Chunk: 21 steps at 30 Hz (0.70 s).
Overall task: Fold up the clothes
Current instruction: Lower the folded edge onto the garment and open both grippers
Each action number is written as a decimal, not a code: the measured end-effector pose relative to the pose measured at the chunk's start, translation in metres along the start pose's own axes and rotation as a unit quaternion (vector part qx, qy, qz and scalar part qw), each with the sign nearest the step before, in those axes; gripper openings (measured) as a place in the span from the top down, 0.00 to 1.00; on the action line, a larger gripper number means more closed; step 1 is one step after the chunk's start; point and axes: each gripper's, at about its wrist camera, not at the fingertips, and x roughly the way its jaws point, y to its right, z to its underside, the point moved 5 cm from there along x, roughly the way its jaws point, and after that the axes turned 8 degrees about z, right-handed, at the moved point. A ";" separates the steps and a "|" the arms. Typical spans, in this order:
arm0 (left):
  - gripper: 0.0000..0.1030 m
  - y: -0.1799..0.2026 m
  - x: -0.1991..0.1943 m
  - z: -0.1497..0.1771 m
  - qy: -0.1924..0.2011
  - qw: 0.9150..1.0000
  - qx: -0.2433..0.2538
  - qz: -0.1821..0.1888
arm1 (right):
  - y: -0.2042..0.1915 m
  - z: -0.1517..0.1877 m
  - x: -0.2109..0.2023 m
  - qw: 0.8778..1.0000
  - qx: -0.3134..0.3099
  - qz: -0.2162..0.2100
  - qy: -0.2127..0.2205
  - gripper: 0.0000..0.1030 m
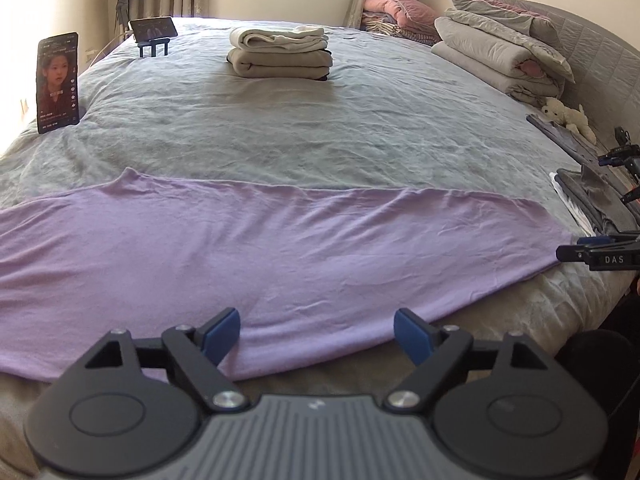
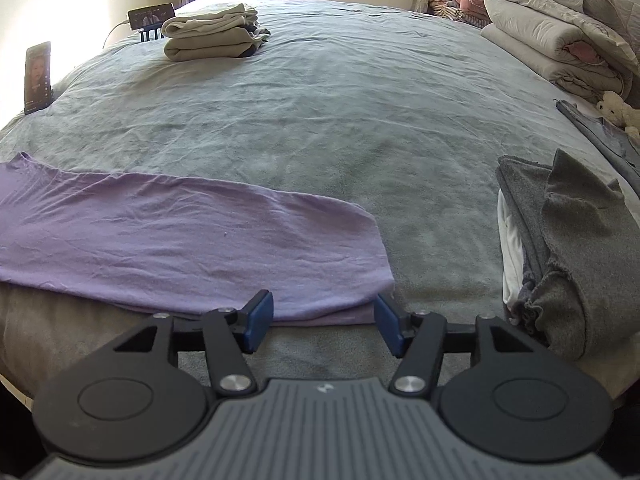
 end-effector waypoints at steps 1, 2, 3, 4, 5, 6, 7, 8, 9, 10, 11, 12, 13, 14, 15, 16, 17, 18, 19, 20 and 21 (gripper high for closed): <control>0.12 0.003 0.000 -0.001 -0.004 1.000 -0.001 0.001 | 0.001 0.000 -0.001 1.000 0.000 -0.001 -0.003 0.32; 0.09 0.006 0.000 -0.001 -0.007 1.000 -0.001 0.002 | 0.001 0.000 -0.002 1.000 0.000 -0.004 -0.005 0.31; 0.06 0.009 -0.001 -0.002 -0.010 1.000 0.000 0.003 | 0.002 0.001 -0.004 1.000 0.000 -0.006 -0.007 0.30; 0.05 0.012 -0.001 -0.002 -0.012 1.000 0.002 0.004 | 0.003 0.001 -0.004 1.000 0.002 -0.008 -0.008 0.28; 0.03 0.015 -0.002 -0.003 -0.013 1.000 0.005 0.005 | 0.004 0.001 -0.005 1.000 0.005 -0.009 -0.009 0.26; 0.03 0.018 -0.002 -0.004 -0.014 1.000 0.009 0.006 | 0.006 0.001 -0.005 1.000 0.009 -0.010 -0.011 0.25; 0.03 0.021 -0.002 -0.004 -0.015 1.000 0.012 0.008 | 0.007 0.001 -0.006 1.000 0.013 -0.012 -0.012 0.25; 0.03 0.024 -0.003 -0.004 -0.016 1.000 0.016 0.011 | 0.009 0.001 -0.006 1.000 0.017 -0.013 -0.014 0.25; 0.02 0.026 -0.004 -0.003 -0.016 1.000 0.020 0.014 | 0.011 0.002 -0.006 1.000 0.022 -0.015 -0.015 0.25; 0.01 0.029 -0.005 -0.003 -0.015 0.999 0.025 0.018 | 0.013 0.002 -0.006 0.999 0.027 -0.016 -0.017 0.25; 0.01 0.032 -0.006 -0.002 -0.014 0.999 0.030 0.023 | 0.016 0.003 -0.006 0.999 0.032 -0.015 -0.018 0.25; 0.01 0.034 -0.006 -0.001 -0.013 0.999 0.034 0.026 | 0.018 0.004 -0.005 0.999 0.036 -0.014 -0.020 0.25; 0.01 0.036 -0.006 -0.001 -0.014 0.999 0.036 0.029 | 0.020 0.004 -0.005 0.999 0.040 -0.013 -0.021 0.25; 0.01 0.037 -0.005 0.000 -0.014 0.999 0.038 0.033 | 0.022 0.005 -0.004 0.999 0.044 -0.013 -0.022 0.25; 0.01 0.038 -0.004 0.000 -0.015 0.998 0.039 0.035 | 0.024 0.005 -0.003 0.998 0.048 -0.014 -0.023 0.25; 0.01 0.039 -0.004 0.001 -0.016 0.998 0.040 0.037 | 0.025 0.006 -0.003 0.998 0.052 -0.016 -0.024 0.25; 0.01 0.040 -0.003 0.001 -0.016 0.998 0.040 0.039 | 0.027 0.006 -0.002 0.998 0.057 -0.020 -0.025 0.25; 0.01 0.040 -0.002 0.001 -0.017 0.998 0.040 0.040 | 0.028 0.005 -0.001 0.998 0.062 -0.022 -0.026 0.25; 0.01 0.040 -0.001 0.002 -0.018 0.998 0.040 0.041 | 0.029 0.005 0.000 0.997 0.067 -0.025 -0.027 0.25; 0.01 0.040 0.000 0.002 -0.019 0.998 0.039 0.042 | 0.030 0.004 0.001 0.996 0.074 -0.029 -0.027 0.25; 0.01 0.040 0.001 0.003 -0.021 0.998 0.039 0.043 | 0.031 0.004 0.002 0.996 0.082 -0.034 -0.028 0.25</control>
